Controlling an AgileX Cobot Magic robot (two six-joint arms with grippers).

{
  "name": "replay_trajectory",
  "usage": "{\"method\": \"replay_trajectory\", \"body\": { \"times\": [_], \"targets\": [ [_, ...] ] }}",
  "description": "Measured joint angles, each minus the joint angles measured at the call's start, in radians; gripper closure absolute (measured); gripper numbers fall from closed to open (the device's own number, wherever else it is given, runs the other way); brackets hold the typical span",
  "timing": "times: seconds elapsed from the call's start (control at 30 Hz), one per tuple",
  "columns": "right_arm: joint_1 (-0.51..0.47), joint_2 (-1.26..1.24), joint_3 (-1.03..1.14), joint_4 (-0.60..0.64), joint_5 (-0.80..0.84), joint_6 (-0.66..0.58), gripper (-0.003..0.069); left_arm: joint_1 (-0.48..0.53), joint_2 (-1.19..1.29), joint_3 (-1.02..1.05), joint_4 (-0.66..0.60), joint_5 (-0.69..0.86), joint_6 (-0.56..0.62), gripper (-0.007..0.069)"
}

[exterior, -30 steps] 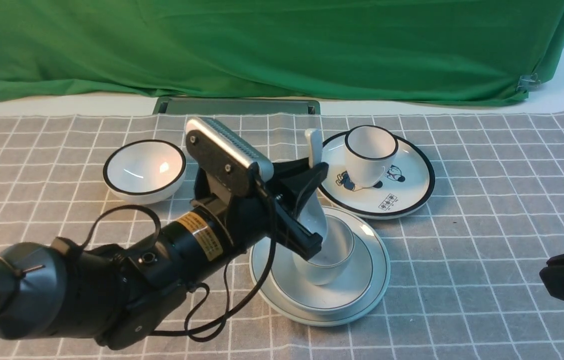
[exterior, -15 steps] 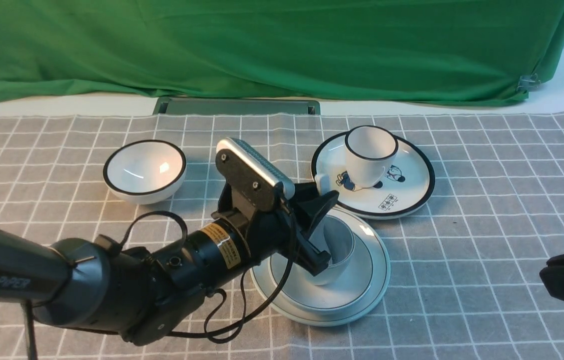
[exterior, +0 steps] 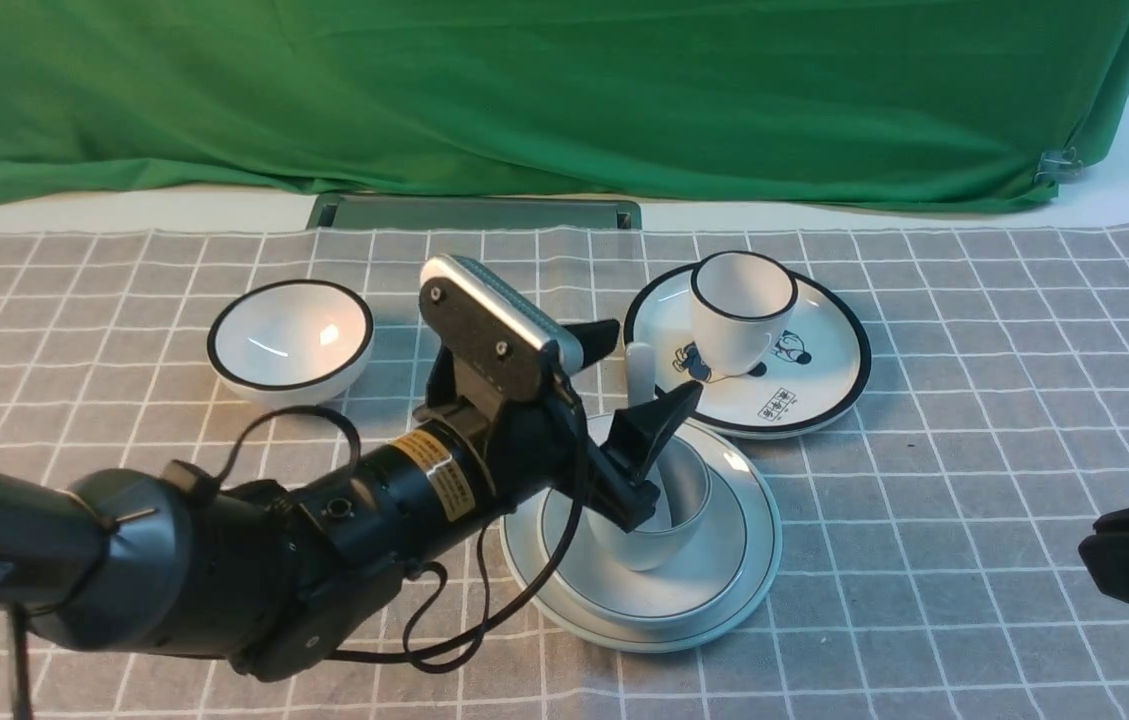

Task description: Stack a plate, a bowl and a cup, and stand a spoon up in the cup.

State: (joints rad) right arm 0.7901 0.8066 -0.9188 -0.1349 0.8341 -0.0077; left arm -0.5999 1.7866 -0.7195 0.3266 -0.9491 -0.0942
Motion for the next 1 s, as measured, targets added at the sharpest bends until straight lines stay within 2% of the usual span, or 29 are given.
{"method": "replay_trajectory", "body": {
  "times": [0.13, 0.27, 0.73, 0.9, 1.0],
  "targets": [
    [0.000, 0.000, 0.000, 0.000, -0.002, 0.000, 0.0561, 0.000, -0.046, 0.000, 0.051, 0.041, -0.043, 0.0037],
    [0.000, 0.000, 0.000, 0.000, -0.004, 0.000, 0.0561, 0.000, -0.112, 0.001, 0.154, 0.083, -0.099, 0.0037],
    [0.000, 0.000, -0.002, 0.000, -0.005, 0.001, 0.0561, 0.000, -0.304, 0.059, 0.172, 0.133, -0.099, 0.0037],
    [0.000, -0.006, -0.027, 0.000, -0.005, 0.001, 0.0561, 0.000, -0.469, 0.080, 0.174, 0.243, -0.098, 0.0037],
    [0.000, -0.038, -0.031, 0.000, -0.004, 0.008, 0.0561, 0.000, -0.648, 0.091, 0.174, 0.413, -0.133, 0.0065]
  ]
}}
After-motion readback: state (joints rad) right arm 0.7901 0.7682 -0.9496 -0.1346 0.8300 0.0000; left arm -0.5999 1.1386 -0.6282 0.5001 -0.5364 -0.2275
